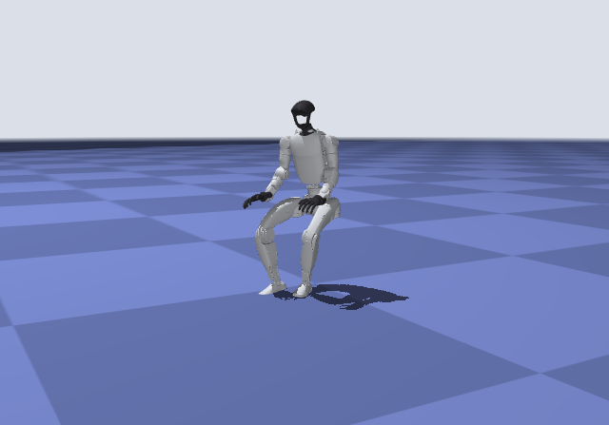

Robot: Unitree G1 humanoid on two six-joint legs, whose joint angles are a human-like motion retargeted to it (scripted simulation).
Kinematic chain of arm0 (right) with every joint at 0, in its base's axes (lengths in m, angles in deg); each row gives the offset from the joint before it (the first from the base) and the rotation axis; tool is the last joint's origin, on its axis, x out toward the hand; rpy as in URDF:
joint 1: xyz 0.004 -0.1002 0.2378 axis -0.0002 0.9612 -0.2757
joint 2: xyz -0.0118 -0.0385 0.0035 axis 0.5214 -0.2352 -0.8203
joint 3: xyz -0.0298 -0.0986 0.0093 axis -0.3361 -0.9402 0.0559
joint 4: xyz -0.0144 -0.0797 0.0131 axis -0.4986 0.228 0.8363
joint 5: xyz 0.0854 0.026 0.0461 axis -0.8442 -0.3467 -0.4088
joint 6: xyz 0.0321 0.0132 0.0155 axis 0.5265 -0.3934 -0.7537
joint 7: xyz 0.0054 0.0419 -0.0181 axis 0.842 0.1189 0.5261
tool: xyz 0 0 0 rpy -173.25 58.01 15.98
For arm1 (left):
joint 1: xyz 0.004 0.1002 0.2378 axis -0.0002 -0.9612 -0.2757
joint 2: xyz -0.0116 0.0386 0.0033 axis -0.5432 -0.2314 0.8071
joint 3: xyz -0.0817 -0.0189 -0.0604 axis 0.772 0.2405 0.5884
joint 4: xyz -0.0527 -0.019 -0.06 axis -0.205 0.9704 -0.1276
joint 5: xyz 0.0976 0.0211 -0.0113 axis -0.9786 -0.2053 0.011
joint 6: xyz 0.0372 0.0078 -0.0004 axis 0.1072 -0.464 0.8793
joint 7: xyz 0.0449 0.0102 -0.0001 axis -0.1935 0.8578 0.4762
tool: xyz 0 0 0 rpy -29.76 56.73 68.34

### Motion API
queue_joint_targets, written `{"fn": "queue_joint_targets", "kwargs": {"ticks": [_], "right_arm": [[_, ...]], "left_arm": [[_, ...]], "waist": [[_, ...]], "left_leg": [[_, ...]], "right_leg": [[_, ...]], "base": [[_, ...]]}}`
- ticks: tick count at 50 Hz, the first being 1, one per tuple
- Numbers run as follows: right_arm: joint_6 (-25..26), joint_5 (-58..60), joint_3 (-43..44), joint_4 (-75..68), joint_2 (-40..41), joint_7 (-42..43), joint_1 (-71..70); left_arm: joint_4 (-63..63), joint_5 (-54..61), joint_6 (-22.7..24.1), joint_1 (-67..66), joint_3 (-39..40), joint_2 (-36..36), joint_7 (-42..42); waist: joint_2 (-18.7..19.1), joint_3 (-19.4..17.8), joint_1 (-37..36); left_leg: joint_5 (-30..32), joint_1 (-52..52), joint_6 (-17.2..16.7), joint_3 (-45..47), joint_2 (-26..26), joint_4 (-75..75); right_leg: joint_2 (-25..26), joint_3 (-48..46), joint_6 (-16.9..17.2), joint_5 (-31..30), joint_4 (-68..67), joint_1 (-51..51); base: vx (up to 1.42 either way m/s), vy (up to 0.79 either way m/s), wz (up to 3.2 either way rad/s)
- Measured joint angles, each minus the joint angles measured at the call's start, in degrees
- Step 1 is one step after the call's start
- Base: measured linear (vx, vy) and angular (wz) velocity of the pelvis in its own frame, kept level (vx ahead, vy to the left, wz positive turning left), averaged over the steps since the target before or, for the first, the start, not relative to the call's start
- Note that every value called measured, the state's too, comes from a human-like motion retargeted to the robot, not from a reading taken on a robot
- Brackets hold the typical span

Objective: Upper body actions

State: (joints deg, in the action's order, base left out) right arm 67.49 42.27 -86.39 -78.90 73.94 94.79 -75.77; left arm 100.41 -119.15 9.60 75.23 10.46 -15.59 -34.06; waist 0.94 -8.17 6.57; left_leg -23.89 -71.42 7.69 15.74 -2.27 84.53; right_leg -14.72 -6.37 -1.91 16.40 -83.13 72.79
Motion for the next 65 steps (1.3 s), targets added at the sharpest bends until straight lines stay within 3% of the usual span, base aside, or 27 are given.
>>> {"fn": "queue_joint_targets", "kwargs": {"ticks": [65], "right_arm": [[0.05,0.01,-0.29,0.41,0.55,-0.68,-0.06]], "left_arm": [[0.38,0.15,0.67,0.11,0.97,-0.04,-0.39]], "waist": [[0.05,-0.28,0.56]], "left_leg": [[0.01,0.41,0.17,-0.07,-0.18,-0.02]], "right_leg": [[0.13,-0.13,0.12,-0.14,0.05,-0.47]], "base": [[0.00,0.00,0.00]]}}
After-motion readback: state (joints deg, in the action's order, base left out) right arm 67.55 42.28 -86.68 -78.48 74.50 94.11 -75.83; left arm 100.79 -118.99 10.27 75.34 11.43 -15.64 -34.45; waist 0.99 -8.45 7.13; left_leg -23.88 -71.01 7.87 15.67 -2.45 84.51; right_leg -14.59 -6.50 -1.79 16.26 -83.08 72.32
